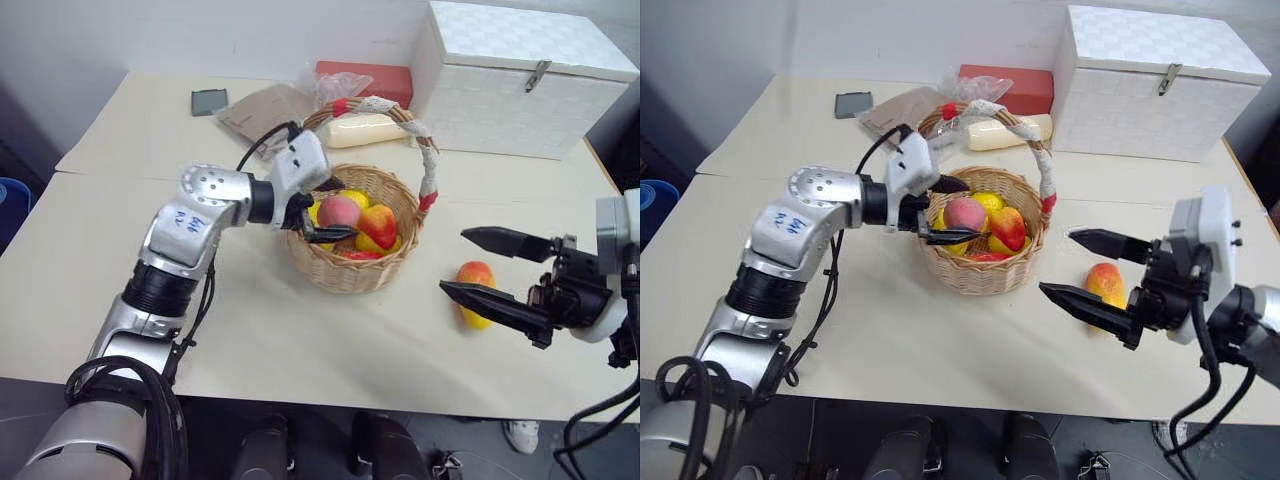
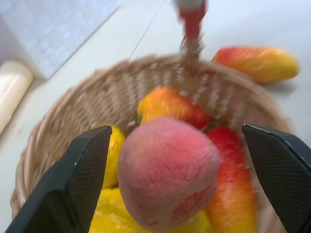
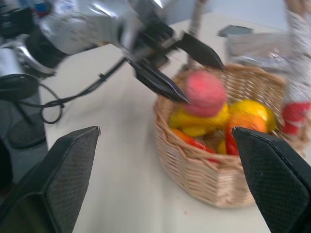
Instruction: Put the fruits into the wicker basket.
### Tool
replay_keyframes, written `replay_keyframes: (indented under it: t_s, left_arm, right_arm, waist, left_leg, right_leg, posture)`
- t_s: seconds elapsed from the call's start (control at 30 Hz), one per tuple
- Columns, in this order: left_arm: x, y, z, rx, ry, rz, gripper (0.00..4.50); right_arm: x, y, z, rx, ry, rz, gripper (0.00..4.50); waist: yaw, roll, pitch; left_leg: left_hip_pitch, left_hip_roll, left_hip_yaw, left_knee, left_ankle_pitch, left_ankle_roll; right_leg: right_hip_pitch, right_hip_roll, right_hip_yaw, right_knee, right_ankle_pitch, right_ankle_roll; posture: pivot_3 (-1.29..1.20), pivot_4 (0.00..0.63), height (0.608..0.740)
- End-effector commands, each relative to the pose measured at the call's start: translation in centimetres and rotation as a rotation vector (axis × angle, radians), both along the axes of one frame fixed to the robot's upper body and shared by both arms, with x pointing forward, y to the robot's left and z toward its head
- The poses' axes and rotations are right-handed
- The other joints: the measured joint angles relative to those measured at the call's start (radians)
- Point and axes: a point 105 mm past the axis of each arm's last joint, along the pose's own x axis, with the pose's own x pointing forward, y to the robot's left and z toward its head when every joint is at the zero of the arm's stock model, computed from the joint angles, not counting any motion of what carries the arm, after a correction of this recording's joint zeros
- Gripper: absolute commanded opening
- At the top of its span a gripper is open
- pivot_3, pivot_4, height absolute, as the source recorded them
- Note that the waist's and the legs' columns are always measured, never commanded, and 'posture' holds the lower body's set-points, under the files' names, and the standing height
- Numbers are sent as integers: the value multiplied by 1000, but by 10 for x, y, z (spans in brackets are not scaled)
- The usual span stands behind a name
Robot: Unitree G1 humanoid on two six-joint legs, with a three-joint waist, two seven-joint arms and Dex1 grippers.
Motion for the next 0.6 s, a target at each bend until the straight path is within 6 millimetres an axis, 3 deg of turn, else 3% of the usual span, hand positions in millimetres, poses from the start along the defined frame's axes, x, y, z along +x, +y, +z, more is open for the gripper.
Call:
replay_keyframes:
  t_s: [0.03,0.23,0.43,0.5,0.6]
  left_arm:
    - [-30,11,27,-90,3,-141,4468]
    - [-56,52,26,-28,91,-283,4468]
    - [-59,64,20,43,109,-342,4468]
    - [-61,62,21,48,113,-371,4468]
    - [-67,57,23,37,129,-430,4468]
  right_arm:
    - [-11,-25,3,2,-31,-145,4500]
    - [-51,-85,-24,-19,101,-449,4500]
    - [-95,-103,-35,-60,248,-476,4500]
    - [-88,-105,-40,-102,237,-486,4500]
    - [-59,-102,-55,-144,199,-498,4500]
  waist:
    - [0,0,0]
    - [-1,0,0]
    - [0,2,-1]
    - [-4,1,-1]
    - [-15,0,-2]
  left_leg:
    - [1,0,0,0,0,0]
    - [3,1,0,-1,1,-1]
    - [7,1,0,-2,-5,4]
    - [7,1,0,-2,-5,4]
    - [8,3,1,-3,-6,2]
  right_leg:
    - [0,0,-1,0,0,0]
    - [1,2,-2,1,0,-1]
    - [4,1,1,-4,-1,-2]
    - [4,2,8,-5,-1,-2]
    - [4,1,11,-5,-1,-3]
  posture:
    - [0,150,740]
    - [0,150,740]
    - [0,150,740]
    - [0,150,740]
    - [0,150,740]
